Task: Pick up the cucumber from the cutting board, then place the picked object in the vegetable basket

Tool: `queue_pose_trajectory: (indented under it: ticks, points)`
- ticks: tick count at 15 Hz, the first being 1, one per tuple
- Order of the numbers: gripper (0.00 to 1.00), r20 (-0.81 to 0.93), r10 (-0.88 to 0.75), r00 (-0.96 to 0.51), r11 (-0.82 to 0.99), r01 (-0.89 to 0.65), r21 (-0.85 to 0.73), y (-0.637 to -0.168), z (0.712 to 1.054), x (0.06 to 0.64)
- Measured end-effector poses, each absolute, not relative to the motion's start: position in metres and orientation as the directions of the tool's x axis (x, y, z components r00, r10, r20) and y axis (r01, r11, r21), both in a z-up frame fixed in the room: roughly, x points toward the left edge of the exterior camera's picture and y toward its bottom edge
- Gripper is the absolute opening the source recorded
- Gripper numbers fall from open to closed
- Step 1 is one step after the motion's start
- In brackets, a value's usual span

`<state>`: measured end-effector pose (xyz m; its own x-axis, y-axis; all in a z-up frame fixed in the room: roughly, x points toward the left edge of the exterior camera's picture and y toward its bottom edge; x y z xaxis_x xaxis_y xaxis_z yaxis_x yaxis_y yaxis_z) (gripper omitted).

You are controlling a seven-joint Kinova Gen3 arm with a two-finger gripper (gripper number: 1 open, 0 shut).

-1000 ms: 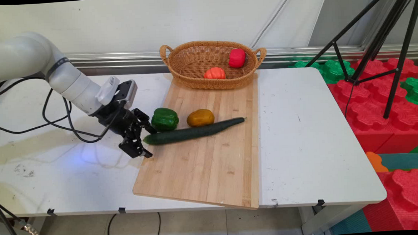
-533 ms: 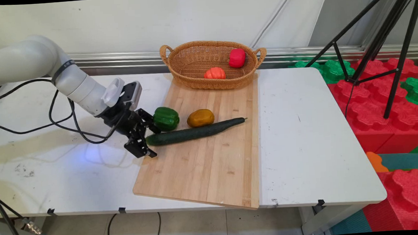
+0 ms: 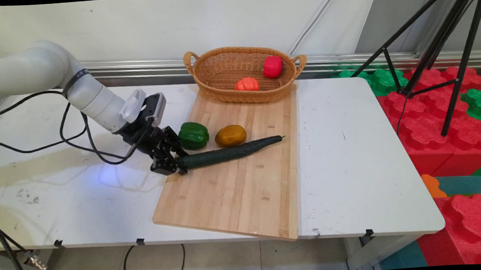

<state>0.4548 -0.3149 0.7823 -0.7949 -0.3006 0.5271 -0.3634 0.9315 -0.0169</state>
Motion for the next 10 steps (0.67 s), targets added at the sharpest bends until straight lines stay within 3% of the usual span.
queue_pose_trajectory:
  ticks: [10]
  points:
    - [0.00, 0.553, -0.266, -0.790, 0.944, -0.329, -0.016, -0.309, 0.802, 0.460]
